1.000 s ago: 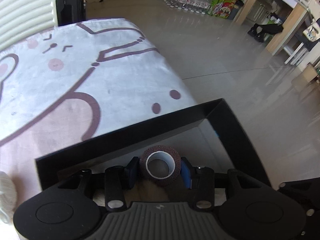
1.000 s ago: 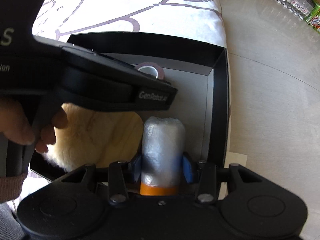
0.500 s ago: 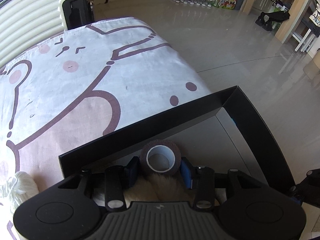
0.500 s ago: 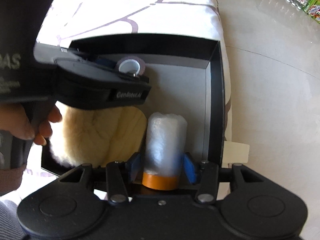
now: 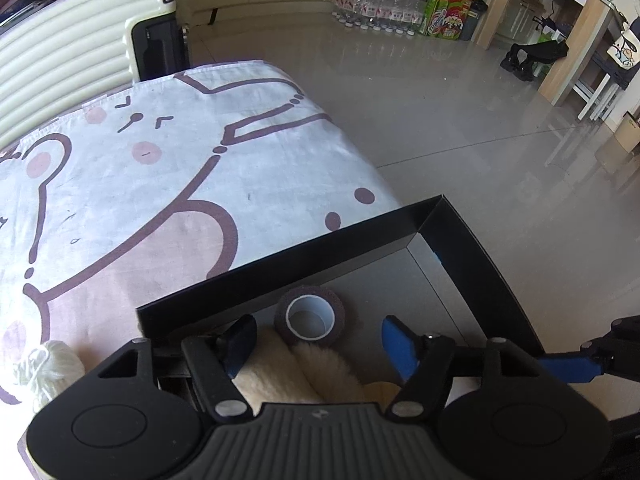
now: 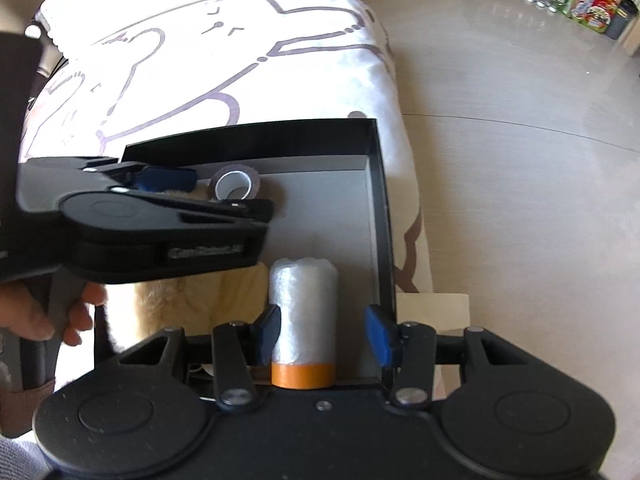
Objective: Organize objects
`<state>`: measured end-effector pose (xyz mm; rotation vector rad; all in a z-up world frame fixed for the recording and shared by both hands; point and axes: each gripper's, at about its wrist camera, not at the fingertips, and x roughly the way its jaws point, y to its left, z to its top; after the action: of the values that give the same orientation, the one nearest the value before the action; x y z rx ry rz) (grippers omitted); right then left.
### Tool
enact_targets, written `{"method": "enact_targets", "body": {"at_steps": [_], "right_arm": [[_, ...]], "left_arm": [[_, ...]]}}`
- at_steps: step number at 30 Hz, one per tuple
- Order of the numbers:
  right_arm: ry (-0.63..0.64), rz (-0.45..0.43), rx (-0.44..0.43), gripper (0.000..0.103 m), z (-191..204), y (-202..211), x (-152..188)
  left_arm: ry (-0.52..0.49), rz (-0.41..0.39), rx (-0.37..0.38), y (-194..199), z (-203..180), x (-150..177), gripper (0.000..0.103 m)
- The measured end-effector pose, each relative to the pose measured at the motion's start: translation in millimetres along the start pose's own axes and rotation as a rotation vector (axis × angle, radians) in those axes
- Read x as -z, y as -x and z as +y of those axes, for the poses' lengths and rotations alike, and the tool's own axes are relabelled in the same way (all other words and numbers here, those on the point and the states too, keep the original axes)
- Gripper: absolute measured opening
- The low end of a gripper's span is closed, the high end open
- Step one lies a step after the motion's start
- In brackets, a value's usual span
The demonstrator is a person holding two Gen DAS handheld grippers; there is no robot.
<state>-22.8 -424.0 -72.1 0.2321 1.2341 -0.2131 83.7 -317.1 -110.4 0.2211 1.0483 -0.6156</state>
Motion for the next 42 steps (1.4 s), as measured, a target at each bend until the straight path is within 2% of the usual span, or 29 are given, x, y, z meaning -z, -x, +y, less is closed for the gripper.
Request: {"method": "enact_targets", "body": {"at_steps": [4,10,27,33,42], "right_arm": [[-0.030,-0.036,0.010,0.048,-5.4,-8.1,-9.2],[-0.063,-0.089,0.038,0.052,-1.8,3.1,-7.0],[-0.136,-0.231,0.070,0.056,11.8,59.1,18.6],[-0.154,-0.273,0.081,0.061,17.7,75.2,29.9],[-0.197,-0.342,0.148,0.075,18.4,94.5,45.0]], "left_arm": [[0.023,-0.024,0.008,15.6,5.4,1.4,0.071],[0.028,-0.056,-0.003,43.2,8.9,5.5,0.073],[0.054,-0.096,-0.079,115.2,31.9,33.7,0.076],[0.049,-0.108,-0.105,138.3,35.0,45.2,0.081],[0.063,-0.110,-0.149,159.1,43.4,60.2,0.091]]}}
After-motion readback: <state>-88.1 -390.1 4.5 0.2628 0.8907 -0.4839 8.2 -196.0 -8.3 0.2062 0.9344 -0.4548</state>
